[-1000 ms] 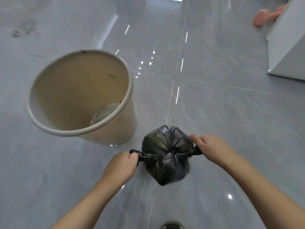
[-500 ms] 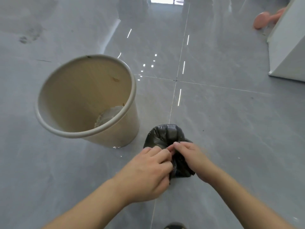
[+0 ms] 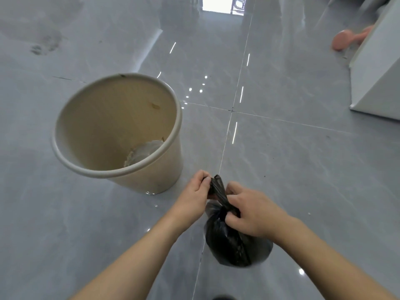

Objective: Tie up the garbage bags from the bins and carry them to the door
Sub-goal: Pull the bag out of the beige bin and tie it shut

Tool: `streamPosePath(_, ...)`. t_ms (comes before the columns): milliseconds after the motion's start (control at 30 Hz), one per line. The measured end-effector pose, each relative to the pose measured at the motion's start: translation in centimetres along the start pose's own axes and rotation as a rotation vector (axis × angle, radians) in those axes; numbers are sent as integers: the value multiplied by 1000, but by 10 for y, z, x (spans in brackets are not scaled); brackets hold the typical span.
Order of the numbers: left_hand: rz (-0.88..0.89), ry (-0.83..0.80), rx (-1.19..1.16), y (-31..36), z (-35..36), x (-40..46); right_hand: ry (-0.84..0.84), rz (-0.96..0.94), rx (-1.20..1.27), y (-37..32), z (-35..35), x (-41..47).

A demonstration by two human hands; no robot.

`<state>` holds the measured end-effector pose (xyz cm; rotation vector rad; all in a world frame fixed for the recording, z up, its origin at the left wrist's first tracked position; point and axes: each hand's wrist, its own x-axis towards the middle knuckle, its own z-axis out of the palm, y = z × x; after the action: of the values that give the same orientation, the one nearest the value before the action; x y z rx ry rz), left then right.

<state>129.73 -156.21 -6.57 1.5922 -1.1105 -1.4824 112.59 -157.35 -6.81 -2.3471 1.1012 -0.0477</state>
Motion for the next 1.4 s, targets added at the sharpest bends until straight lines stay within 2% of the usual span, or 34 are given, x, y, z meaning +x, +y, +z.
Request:
streamPosePath(133,-128,103,-31,-15,9,5,333,-63,-220,2,8,-10)
streamPosePath(267,-307,104,-38,-21,12,9,448,-93,-319,7,16,-16)
streamPosePath(367,-319,134,40,-23,11,12,501,-117,-345,5,16,-16)
streamPosePath(433,-244,169,57,-23,6,6,453,-52,-248,4,11,-14)
streamPosePath(500,-132,102,111,-24,2,-8,370,177,-15,3,4,-9)
streamPosePath(567,-39,-2,351,-27,2,-21,247,420,277,6,0,0)
streamPosePath(633,51,-48,656,-34,7,-25,142,544,540,8,-4,8)
streamPosePath(700,136,-8,861,-35,10,-18,81,537,802,10,-9,11)
streamPosePath(800,210,119,966,-33,5,-5,67,412,1098,10,-11,5)
streamPosePath(933,309,127,1019,-31,-3,3,46,475,1136,18,-11,0)
streamPosePath(1033,275,108,1051,-31,-9,8,31,579,1167,26,-8,1)
streamPosePath(1167,258,100,1060,-30,-6,14,-10,700,1010,29,-3,7)
streamPosePath(1267,225,129,1042,-29,-4,20,27,725,927,33,-5,7)
streamPosePath(1400,142,152,990,-20,-7,29,-52,715,1050,33,-9,3)
